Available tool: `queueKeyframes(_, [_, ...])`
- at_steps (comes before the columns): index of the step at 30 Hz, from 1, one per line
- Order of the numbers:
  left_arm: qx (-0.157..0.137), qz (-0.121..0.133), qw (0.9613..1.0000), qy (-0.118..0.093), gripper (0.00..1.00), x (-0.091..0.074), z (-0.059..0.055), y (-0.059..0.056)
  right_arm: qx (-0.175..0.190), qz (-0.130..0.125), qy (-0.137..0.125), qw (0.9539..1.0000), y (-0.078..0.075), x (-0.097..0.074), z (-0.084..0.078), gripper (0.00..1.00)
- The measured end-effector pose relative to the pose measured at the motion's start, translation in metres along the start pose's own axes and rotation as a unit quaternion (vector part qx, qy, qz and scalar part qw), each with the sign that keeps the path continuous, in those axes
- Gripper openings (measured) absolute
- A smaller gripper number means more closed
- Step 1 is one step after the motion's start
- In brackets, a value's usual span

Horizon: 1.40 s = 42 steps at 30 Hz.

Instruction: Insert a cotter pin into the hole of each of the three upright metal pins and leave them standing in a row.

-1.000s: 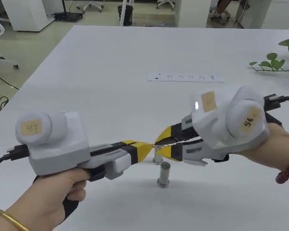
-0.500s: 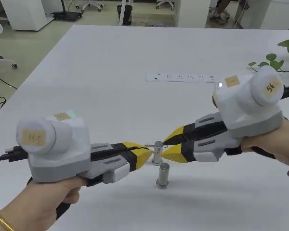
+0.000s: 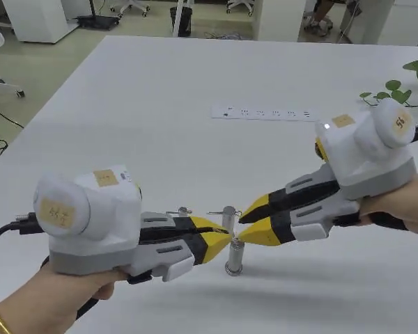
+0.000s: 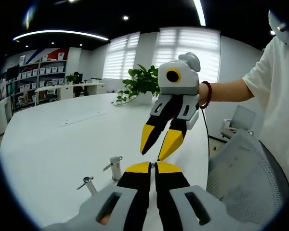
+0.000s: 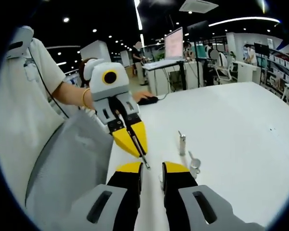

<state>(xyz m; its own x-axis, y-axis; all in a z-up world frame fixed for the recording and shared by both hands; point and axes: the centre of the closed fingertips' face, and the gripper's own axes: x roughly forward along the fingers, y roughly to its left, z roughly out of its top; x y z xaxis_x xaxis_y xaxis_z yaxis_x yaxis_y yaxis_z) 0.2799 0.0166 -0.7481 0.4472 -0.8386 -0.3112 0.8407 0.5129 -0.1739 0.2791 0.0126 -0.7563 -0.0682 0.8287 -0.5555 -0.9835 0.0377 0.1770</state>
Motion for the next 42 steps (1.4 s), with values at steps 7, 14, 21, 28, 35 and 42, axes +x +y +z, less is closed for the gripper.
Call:
queueKeyframes(7, [0.008,-0.010,0.9999,0.001,0.00,0.000,0.001,-0.003,-0.001,0.016,0.004,0.9999,0.007,0.001,-0.004,0.17])
queueKeyframes(14, [0.013,-0.025,0.9996,0.000,0.00,0.000,0.002,-0.009,-0.011,0.030,-0.001,0.9995,0.013,0.004,-0.004,0.15])
queueKeyframes(21, [0.016,-0.034,0.9993,-0.005,0.00,0.000,0.004,-0.013,-0.022,0.042,-0.009,0.9988,0.018,0.007,-0.003,0.10])
queueKeyframes(28, [0.018,-0.039,0.9990,-0.006,0.00,0.000,0.004,-0.016,-0.036,0.049,-0.006,0.9981,0.021,0.007,-0.004,0.06])
queueKeyframes(35, [0.021,-0.040,0.9990,0.000,0.02,0.002,0.001,-0.019,-0.072,0.046,0.026,0.9960,0.021,0.005,-0.010,0.03])
queueKeyframes(42, [0.037,-0.029,0.9989,0.006,0.06,0.006,-0.003,-0.019,-0.082,0.036,0.057,0.9944,0.022,0.004,-0.016,0.03])
